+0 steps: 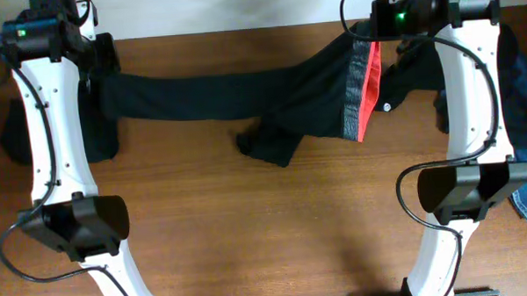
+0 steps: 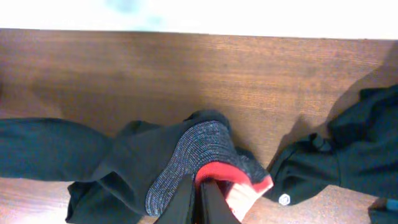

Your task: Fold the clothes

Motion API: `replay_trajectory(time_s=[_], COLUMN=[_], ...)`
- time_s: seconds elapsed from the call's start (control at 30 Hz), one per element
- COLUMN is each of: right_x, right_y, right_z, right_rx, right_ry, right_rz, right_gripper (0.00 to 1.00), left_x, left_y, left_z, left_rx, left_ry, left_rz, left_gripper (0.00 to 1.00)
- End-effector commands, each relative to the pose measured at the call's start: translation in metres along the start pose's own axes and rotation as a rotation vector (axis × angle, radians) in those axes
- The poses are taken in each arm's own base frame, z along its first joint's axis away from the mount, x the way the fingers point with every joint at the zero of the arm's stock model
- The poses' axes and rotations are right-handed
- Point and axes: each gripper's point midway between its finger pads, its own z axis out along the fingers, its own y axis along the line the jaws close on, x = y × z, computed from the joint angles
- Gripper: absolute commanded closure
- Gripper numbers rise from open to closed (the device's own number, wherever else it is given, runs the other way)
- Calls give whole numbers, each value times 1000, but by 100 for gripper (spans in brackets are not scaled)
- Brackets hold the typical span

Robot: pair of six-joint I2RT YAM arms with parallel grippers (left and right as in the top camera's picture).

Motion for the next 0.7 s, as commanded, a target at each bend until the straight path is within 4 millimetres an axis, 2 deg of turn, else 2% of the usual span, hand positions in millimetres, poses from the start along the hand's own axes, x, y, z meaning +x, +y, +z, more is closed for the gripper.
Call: replay_trajectory(time_s=[0.0,0.1,0.13,0.2,0.23,0.27,0.4,0.47,0.57,0.6,0.67], right_x=[-11,-19,-21,-22,-22,-23,-29,-28,-11,0,12], right_y=[-2,-7,-9,-11,-12,-12,-7,-2,3,3,4], right_z=[0,8,12,15,15,13,-7,-20,-32,-34,-34], right_rx=[-3,1,1,3,5,5,6,2,-4,-5,-5], right_ry=[-44,-73,-75,-79,-81,-84,-119,-122,-65,-23,27], right_rz=[-25,-29,-29,-28,-26,-26,-28,-30,-14,-1,12], right_gripper=[96,96,88,28,9,0,1,1,1,1,1], left_x=[-6,-8,-8,-11,-14,-17,-24,-23,-6,6,24], left_y=[0,-2,-2,-2,-3,-3,-5,-17,-49,-66,-86], left_z=[9,23,25,26,26,24,12,2,-6,-8,-10], left_rx=[6,7,8,8,9,10,23,84,203,241,257], left_ry=[-11,-6,-7,-18,-30,-42,-71,-68,-11,32,90], left_rz=[-9,-6,-6,-6,-7,-6,-6,1,60,101,170], left_gripper=[99,98,77,26,6,1,1,1,1,2,2])
